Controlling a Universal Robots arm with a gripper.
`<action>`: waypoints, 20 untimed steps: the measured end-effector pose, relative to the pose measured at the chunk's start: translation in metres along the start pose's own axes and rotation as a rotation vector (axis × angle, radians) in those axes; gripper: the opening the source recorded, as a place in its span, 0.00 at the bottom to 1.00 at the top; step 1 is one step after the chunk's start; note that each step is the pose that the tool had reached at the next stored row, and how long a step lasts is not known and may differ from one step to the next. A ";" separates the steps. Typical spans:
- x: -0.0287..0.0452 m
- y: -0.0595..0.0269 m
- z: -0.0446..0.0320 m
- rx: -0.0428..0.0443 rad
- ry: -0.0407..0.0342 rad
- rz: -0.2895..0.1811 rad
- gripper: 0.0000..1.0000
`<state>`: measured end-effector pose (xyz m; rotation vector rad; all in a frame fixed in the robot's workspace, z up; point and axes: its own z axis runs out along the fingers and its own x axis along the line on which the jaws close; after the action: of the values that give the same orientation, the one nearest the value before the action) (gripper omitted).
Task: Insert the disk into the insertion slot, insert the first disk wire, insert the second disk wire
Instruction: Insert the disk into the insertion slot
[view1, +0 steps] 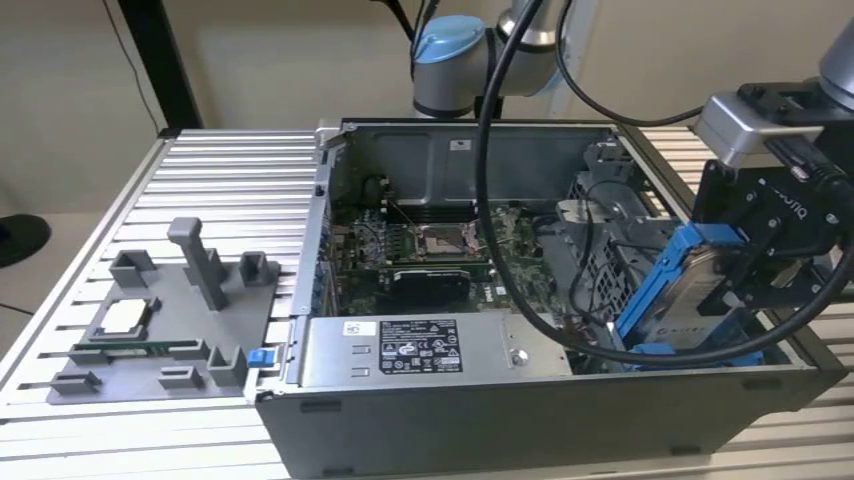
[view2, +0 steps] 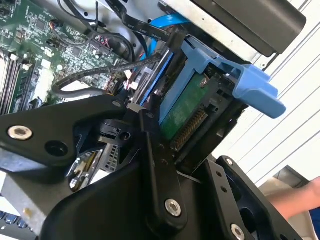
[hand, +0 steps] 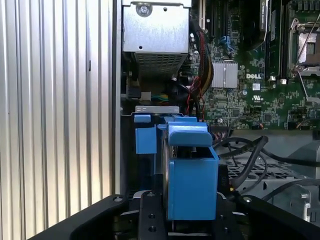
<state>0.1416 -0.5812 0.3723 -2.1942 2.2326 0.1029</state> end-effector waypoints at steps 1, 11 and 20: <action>0.0000 0.0000 0.0001 0.0000 -0.0001 0.000 0.00; 0.0000 0.0000 0.0000 0.0000 -0.0003 0.000 1.00; -0.0011 0.0008 -0.0195 0.0000 0.0000 0.000 1.00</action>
<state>0.1416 -0.5812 0.3918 -2.1942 2.2326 0.1030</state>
